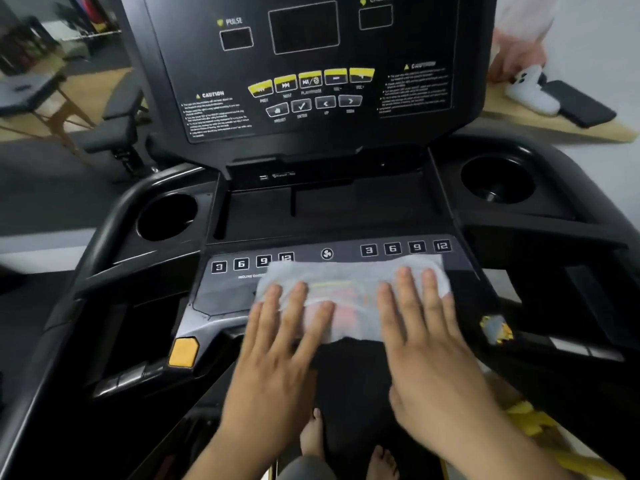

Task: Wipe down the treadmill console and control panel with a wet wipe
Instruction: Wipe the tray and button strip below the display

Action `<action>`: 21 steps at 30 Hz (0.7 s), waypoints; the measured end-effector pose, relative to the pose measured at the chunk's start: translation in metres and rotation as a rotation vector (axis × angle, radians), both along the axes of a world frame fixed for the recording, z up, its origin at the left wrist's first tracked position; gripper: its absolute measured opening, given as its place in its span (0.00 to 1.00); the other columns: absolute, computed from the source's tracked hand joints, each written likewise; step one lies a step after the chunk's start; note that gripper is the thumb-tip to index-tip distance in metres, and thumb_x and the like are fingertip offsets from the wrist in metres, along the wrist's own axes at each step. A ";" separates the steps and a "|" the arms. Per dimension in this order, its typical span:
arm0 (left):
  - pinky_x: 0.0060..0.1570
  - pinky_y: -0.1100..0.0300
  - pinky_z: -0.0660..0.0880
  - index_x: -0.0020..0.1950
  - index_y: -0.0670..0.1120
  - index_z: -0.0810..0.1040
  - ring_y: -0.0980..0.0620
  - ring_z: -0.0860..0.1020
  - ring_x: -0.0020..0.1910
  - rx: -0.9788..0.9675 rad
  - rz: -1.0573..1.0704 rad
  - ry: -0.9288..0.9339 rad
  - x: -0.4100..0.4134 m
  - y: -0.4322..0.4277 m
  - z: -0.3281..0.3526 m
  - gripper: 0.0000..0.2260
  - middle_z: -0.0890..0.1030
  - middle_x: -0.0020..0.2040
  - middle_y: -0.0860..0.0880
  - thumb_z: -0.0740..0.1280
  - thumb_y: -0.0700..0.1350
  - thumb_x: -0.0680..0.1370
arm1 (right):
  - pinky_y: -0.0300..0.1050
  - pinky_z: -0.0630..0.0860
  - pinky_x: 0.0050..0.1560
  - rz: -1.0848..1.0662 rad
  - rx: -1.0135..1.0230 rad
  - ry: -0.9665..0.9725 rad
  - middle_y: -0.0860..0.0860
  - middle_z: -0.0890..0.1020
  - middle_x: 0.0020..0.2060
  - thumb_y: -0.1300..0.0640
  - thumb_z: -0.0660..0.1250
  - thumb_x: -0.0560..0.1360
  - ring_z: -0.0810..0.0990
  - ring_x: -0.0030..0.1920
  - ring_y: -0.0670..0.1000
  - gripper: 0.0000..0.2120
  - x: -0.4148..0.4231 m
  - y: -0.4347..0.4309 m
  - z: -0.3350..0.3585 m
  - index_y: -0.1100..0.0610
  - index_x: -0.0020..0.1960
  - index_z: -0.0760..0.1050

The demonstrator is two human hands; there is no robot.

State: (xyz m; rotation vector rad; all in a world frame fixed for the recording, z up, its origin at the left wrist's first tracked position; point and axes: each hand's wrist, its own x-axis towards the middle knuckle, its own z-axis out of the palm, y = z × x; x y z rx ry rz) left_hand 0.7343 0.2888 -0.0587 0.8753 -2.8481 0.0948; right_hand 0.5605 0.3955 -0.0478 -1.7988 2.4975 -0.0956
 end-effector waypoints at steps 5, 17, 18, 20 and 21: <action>0.74 0.39 0.57 0.78 0.44 0.63 0.36 0.57 0.78 -0.040 0.163 0.084 0.064 -0.018 -0.020 0.31 0.59 0.79 0.38 0.62 0.47 0.74 | 0.66 0.36 0.70 0.203 -0.040 0.007 0.69 0.41 0.76 0.60 0.71 0.64 0.37 0.75 0.73 0.52 0.047 -0.044 0.010 0.66 0.78 0.43; 0.76 0.43 0.50 0.77 0.38 0.59 0.43 0.52 0.80 0.010 0.323 0.133 0.096 -0.036 -0.027 0.38 0.59 0.78 0.38 0.65 0.46 0.68 | 0.76 0.46 0.69 0.455 0.008 -0.019 0.61 0.62 0.76 0.49 0.56 0.72 0.52 0.77 0.66 0.32 0.106 -0.101 0.000 0.58 0.75 0.66; 0.75 0.42 0.51 0.76 0.37 0.59 0.40 0.54 0.79 0.002 0.285 0.103 0.086 -0.040 -0.024 0.40 0.60 0.78 0.37 0.67 0.44 0.66 | 0.78 0.45 0.67 0.410 -0.005 0.005 0.61 0.57 0.78 0.49 0.58 0.71 0.48 0.77 0.65 0.36 0.094 -0.099 0.006 0.58 0.77 0.61; 0.74 0.39 0.55 0.75 0.35 0.62 0.34 0.57 0.77 -0.003 0.199 0.068 0.058 -0.047 -0.013 0.35 0.62 0.76 0.32 0.62 0.42 0.68 | 0.81 0.37 0.64 0.323 0.035 0.040 0.60 0.37 0.78 0.50 0.66 0.70 0.33 0.76 0.64 0.49 0.064 -0.090 0.014 0.57 0.80 0.40; 0.73 0.37 0.57 0.74 0.34 0.64 0.31 0.58 0.76 0.021 0.169 0.041 0.041 -0.050 -0.005 0.33 0.62 0.75 0.30 0.60 0.41 0.69 | 0.84 0.38 0.62 0.246 0.077 0.053 0.60 0.36 0.78 0.47 0.74 0.65 0.33 0.77 0.64 0.57 0.049 -0.083 0.019 0.56 0.79 0.39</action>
